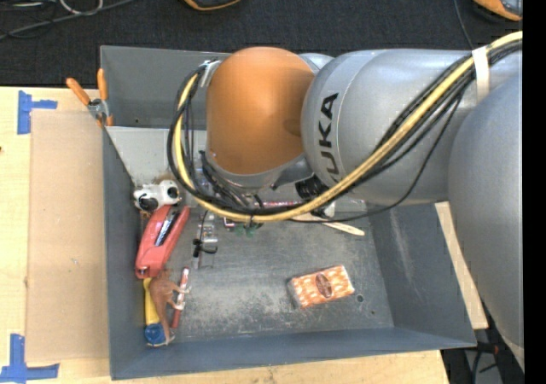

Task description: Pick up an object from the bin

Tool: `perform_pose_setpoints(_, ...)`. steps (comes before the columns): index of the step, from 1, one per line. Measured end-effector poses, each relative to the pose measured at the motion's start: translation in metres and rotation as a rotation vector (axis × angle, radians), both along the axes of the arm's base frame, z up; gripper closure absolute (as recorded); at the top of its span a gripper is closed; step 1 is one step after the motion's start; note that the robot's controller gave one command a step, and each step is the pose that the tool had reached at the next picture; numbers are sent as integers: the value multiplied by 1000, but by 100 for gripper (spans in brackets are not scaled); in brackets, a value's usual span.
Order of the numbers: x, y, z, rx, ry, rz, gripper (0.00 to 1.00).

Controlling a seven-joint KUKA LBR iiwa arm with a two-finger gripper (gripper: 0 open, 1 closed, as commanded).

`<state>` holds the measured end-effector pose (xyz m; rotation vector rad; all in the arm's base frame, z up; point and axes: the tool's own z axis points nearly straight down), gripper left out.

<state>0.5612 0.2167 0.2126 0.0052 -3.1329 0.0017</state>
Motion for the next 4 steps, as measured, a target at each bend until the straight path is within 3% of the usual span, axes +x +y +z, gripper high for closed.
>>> perform_pose_setpoints(1, 2, -1, 5, 2, -8, -5, 0)
perform_pose_setpoints(2, -29, 9, 11, 1, -3, 183, 0)
perform_pose_setpoints(3, -28, -39, 2, 3, -7, 330, 0)
perform_pose_setpoints(4, -35, -39, -29, 3, -15, 318, 0)
